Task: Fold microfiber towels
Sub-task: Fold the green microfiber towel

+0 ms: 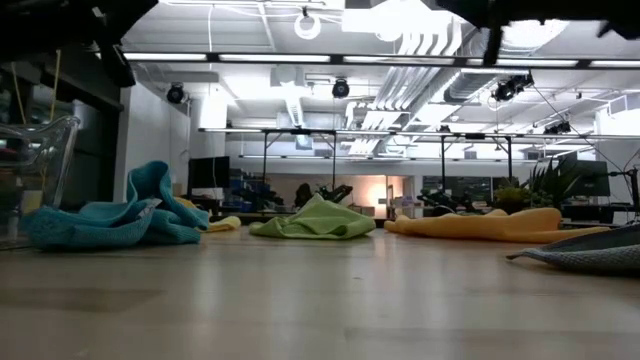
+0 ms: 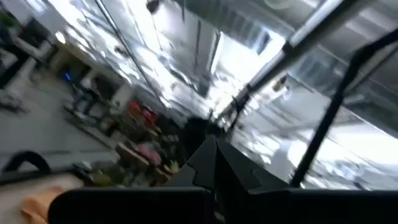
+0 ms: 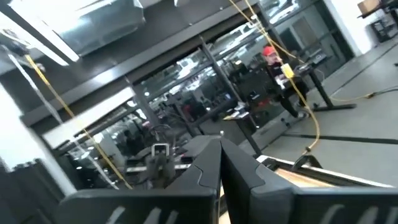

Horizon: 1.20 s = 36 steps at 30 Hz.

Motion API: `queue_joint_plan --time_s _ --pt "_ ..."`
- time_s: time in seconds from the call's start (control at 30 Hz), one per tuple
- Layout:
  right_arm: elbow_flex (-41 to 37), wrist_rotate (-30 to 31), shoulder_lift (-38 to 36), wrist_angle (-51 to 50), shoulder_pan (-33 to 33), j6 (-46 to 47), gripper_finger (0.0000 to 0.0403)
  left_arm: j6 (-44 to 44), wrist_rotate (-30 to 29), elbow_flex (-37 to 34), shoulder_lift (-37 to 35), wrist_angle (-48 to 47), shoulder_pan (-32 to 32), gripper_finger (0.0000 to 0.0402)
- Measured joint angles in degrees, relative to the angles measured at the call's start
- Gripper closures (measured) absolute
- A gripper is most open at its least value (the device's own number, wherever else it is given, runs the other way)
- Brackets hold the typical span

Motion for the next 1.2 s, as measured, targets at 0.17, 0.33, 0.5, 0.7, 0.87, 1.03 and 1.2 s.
queue_joint_plan --time_s 0.17,0.33,0.5,0.7,0.87,1.03,1.2 --pt "8.7 -0.4 10.8 -2.3 -1.5 -1.2 0.0402 -1.7 -1.6 5.1 8.0 -4.5 0.3 0.0401" --pt "19.0 -8.8 20.2 -17.1 -5.1 1.3 0.0383 -1.7 0.2 11.3 14.7 -9.6 2.5 0.0401" --pt "28.5 -19.4 31.7 -32.8 -7.7 0.3 0.0308 -0.1 2.5 15.7 19.0 -14.1 4.8 0.0401" --pt "34.9 -25.2 46.7 -35.3 -8.1 -8.4 0.0226 -0.2 5.6 15.9 20.8 -12.7 6.1 0.0401" --pt "39.7 -25.2 58.3 -35.4 -8.0 -8.9 0.0209 -0.2 5.6 15.9 20.8 -12.7 6.0 0.0401" --pt "45.5 -20.4 67.4 -38.6 -7.1 -11.8 0.0208 -0.2 5.6 15.9 20.8 -12.7 6.0 0.0401" --pt "52.7 -16.0 73.8 -46.4 -5.7 -20.2 0.0208 -0.2 5.5 15.9 20.8 -12.7 6.0 0.0401"
